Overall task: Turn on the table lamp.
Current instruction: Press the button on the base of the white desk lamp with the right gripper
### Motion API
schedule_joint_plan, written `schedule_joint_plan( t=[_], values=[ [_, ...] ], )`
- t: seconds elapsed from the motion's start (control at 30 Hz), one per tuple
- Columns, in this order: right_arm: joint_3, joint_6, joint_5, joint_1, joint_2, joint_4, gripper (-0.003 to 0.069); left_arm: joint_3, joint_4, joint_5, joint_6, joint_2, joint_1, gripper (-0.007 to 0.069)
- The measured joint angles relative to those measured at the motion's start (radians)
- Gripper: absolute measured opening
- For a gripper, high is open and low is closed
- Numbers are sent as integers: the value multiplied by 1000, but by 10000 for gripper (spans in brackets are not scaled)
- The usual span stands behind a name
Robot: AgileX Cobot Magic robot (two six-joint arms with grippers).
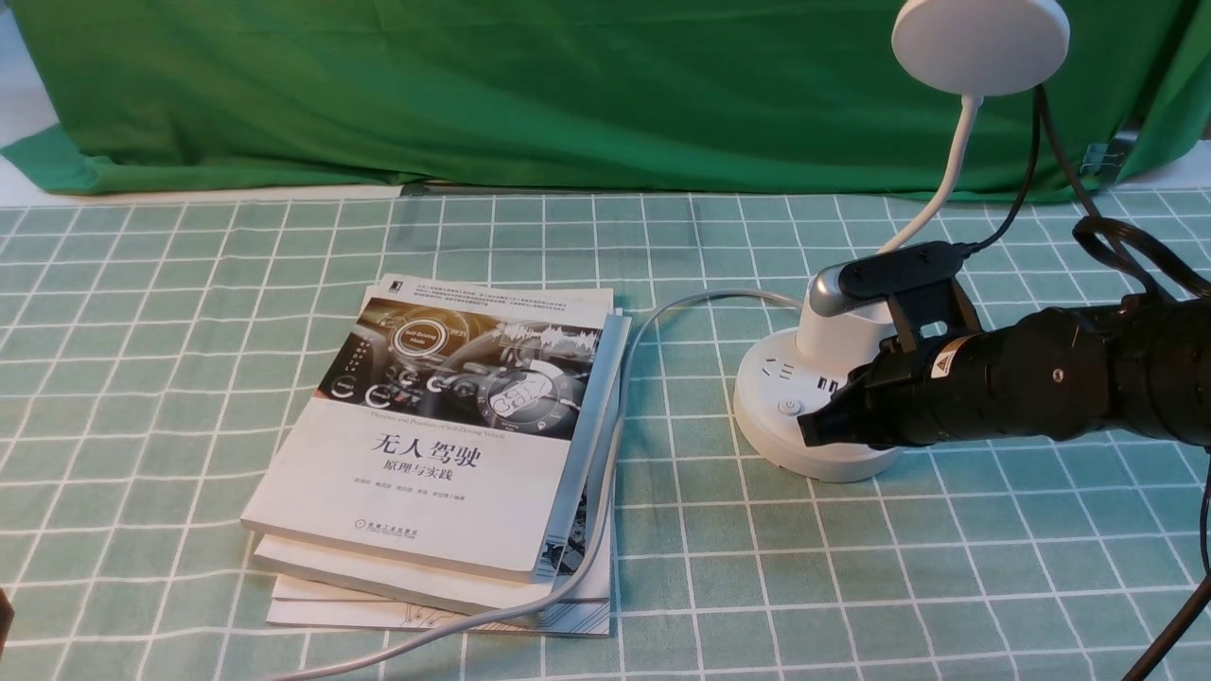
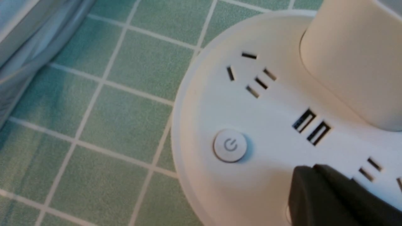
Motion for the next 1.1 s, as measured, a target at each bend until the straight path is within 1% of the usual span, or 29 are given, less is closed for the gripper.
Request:
schedule_joint_plan(
  t=[1.07, 1.1],
  values=[
    [-10, -1, 43, 0, -1, -3, 37, 0, 0, 0, 0, 0, 0, 21],
    [-7, 0, 71, 0, -22, -3, 37, 0, 0, 0, 0, 0, 0, 21]
  ],
)
